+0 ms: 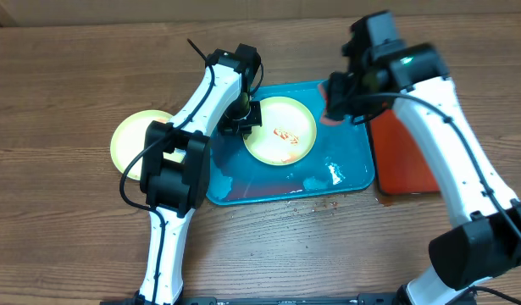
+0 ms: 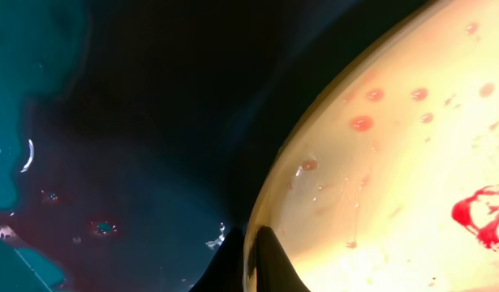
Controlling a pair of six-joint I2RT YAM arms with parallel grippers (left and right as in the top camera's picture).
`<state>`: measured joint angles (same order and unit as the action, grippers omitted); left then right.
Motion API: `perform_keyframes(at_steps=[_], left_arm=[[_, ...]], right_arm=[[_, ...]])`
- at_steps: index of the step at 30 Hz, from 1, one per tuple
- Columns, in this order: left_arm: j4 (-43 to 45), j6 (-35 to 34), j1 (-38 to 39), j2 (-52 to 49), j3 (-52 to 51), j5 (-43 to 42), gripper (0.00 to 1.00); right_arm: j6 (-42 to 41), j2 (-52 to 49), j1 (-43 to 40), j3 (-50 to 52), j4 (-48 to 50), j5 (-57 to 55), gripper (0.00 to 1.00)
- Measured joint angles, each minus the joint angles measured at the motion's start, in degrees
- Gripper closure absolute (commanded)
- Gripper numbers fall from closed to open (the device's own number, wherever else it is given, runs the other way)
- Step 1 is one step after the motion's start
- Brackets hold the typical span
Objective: Clean dirty plates on tray and stack at the side
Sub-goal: 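Grip the upper yellow plate's rim with the left gripper and pull it to tray center, then carry the sponge with the right gripper onto the yellow plate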
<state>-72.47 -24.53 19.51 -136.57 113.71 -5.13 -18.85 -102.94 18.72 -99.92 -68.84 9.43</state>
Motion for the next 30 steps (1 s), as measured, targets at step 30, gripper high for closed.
perform_keyframes(at_steps=[30], left_arm=[[2.1,10.01,-0.15,3.1,-8.72,-12.85,0.96]], right_arm=[[-13.03,-20.68,-0.02,7.48,6.21,3.23,0.96]])
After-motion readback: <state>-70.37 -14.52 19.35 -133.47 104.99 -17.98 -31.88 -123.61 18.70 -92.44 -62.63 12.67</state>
